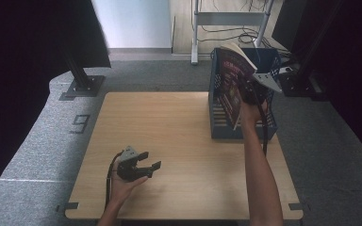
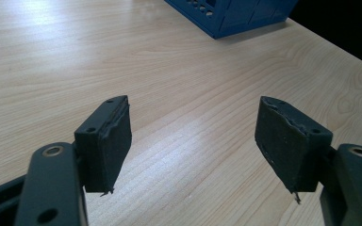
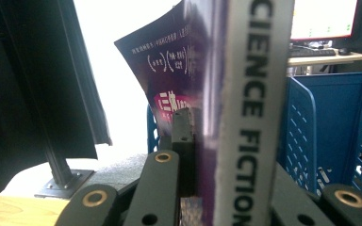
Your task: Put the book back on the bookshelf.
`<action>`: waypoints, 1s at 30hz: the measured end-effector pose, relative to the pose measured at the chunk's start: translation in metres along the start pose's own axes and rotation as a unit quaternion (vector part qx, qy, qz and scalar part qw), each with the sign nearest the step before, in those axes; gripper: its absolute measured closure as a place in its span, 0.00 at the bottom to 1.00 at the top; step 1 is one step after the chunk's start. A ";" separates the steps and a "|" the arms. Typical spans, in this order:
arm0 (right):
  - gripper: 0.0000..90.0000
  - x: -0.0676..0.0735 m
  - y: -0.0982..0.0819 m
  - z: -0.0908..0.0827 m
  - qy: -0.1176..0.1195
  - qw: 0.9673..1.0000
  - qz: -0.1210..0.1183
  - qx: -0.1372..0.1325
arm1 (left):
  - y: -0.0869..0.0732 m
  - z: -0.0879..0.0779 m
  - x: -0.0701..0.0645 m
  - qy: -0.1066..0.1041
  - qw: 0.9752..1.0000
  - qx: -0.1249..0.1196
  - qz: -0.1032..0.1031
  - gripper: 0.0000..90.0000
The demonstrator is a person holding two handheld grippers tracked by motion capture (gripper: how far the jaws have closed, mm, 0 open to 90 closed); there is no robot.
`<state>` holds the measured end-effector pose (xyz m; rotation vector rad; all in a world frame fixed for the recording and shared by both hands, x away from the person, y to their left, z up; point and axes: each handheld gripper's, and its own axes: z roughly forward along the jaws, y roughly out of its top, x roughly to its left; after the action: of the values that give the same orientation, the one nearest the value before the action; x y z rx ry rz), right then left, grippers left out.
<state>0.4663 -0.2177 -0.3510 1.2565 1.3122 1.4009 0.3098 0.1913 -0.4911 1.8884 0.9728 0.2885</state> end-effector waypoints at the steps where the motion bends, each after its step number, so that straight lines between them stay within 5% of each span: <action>1: 0.91 0.000 -0.001 0.002 -0.002 1.000 0.001 0.000 | 0.000 0.000 0.000 0.000 1.000 -0.001 0.000 0.31; 30: 0.91 0.006 -0.017 0.028 -0.013 1.000 0.002 -0.010 | -0.001 -0.003 0.003 0.004 1.000 -0.003 -0.003 0.31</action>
<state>0.4919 -0.2050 -0.3678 1.2605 1.2768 1.3923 0.3099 0.1952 -0.4909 1.8790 0.9810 0.2951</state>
